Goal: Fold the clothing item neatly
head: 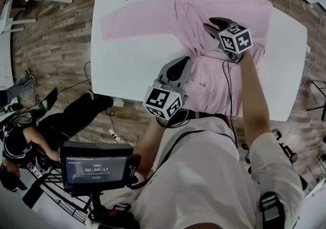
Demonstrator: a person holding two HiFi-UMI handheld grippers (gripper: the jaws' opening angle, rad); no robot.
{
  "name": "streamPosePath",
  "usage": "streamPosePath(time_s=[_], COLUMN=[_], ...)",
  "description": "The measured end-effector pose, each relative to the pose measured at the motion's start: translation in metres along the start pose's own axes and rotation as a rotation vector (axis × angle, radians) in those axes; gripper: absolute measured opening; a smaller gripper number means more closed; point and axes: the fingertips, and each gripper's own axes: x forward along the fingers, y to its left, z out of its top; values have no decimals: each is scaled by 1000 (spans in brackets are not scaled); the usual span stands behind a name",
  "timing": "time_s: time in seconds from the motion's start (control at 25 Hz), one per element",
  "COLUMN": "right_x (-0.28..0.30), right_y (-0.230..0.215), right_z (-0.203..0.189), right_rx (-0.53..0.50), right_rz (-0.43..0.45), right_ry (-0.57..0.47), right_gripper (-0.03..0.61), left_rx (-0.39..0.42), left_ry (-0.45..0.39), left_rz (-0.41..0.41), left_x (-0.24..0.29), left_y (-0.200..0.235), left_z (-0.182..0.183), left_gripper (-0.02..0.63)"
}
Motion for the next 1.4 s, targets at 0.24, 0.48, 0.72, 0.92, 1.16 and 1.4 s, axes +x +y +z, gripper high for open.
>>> streamPosePath(time_s=[0.24,0.48,0.72,0.92,1.16,1.4], right_x=[19,19,-28,-86,-146,-160], right_y=[16,71,31,-51,-144,-218], right_z=[-12,-10,-12,-32,-47,-77], right_rx=[34,-49,-15,20,2,31], right_rz=[67,234,129,-56,-334,-473], right_ry=[49,59,-7,-11,-44,23], right_gripper=[137,137,135,58,5,4], left_rx=[16,22,81,159,186,183], left_ry=[12,12,34,51,43,98], left_rz=[-15,-11,-9,-7,66,132], left_x=[1,0,31,92,150,187], left_y=[-10,-9,-3,6,25,38], left_z=[-5,-4,-5,2,7,-10], left_gripper=[2,2,2,2,2,2])
